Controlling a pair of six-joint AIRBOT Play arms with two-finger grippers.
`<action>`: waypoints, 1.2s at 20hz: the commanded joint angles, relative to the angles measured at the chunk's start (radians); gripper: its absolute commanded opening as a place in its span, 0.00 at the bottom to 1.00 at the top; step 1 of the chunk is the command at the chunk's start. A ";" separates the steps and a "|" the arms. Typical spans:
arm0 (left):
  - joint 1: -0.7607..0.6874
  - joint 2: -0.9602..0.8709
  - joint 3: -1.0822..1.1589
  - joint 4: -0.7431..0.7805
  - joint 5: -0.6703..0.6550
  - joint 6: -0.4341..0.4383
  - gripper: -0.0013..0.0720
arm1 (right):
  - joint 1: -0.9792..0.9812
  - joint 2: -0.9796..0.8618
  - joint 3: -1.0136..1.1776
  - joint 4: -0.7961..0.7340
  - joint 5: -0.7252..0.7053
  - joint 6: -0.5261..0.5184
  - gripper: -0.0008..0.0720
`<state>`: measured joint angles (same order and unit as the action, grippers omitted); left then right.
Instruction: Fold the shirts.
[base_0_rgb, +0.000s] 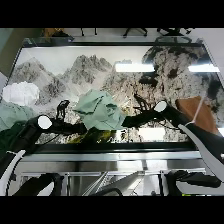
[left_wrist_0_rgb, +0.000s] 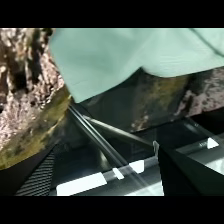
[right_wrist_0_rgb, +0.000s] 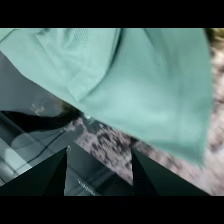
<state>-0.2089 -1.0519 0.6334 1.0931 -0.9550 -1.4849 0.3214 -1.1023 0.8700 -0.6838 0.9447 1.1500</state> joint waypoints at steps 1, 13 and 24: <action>0.013 -0.053 -0.049 -0.024 0.114 0.000 0.95 | 0.049 -0.115 -0.003 0.213 -0.085 -0.183 0.60; -0.018 -0.360 0.171 -0.301 0.121 0.172 0.83 | 0.043 -0.189 0.076 0.288 -0.196 -0.286 0.60; 0.052 -0.369 0.171 -0.309 0.021 0.231 0.04 | -0.138 -0.069 0.076 0.269 -0.054 -0.291 0.60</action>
<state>-0.1787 -1.4193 0.8032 0.7883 -0.8963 -1.2705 0.2283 -1.1984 0.9455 -0.4145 0.8658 0.8612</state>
